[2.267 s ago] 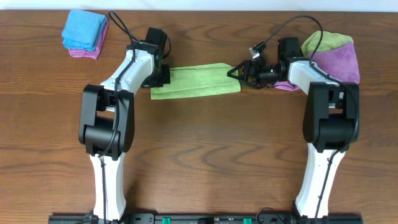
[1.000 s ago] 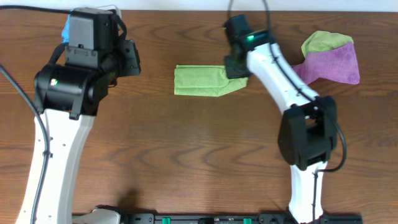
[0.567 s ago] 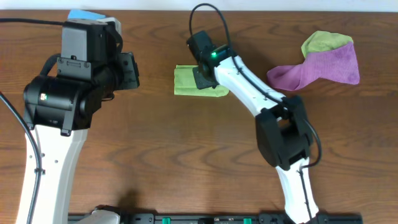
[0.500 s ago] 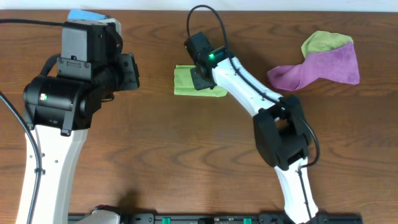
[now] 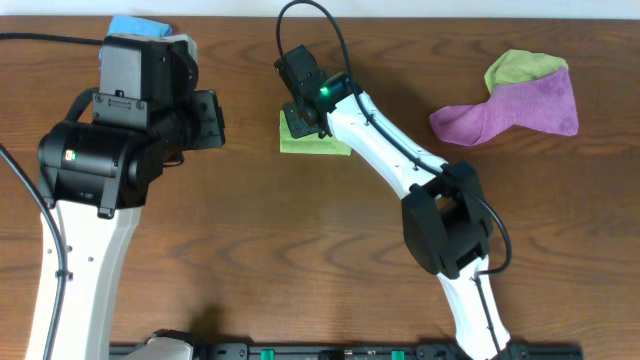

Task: Fold the cloth
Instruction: 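Fold the right end of the strip leftward over the left half with the right gripper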

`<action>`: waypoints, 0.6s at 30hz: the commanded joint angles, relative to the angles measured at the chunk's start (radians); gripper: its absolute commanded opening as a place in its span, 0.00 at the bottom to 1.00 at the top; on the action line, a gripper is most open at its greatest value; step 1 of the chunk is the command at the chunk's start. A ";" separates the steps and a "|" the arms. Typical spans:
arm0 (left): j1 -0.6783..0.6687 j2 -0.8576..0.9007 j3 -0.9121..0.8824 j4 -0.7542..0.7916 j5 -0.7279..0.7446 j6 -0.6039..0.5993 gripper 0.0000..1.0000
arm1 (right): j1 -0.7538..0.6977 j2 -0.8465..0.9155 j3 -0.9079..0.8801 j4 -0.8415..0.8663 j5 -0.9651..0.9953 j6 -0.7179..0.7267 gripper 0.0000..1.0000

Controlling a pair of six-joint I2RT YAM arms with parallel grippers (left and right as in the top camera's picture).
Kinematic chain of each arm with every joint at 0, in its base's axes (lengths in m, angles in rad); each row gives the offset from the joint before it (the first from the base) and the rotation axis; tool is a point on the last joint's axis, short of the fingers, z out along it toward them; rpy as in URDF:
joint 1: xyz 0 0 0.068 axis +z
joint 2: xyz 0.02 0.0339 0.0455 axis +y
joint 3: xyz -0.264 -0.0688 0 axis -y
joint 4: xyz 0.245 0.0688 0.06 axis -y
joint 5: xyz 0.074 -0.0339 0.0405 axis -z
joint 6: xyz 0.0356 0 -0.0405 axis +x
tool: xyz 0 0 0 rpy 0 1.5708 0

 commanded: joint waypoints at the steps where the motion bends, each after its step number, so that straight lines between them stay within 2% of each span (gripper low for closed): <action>1: 0.005 -0.007 0.009 -0.002 0.000 0.000 0.06 | 0.005 0.020 0.015 0.007 -0.055 0.016 0.01; 15: 0.005 -0.007 0.009 -0.003 0.000 0.000 0.06 | 0.016 0.058 0.015 0.008 -0.109 0.009 0.01; 16: 0.005 -0.007 0.009 -0.003 0.000 0.000 0.06 | 0.017 0.058 0.015 0.012 -0.127 0.009 0.04; 18: 0.005 -0.007 0.009 -0.001 -0.001 0.000 0.06 | 0.023 0.058 0.015 0.032 -0.191 0.009 0.26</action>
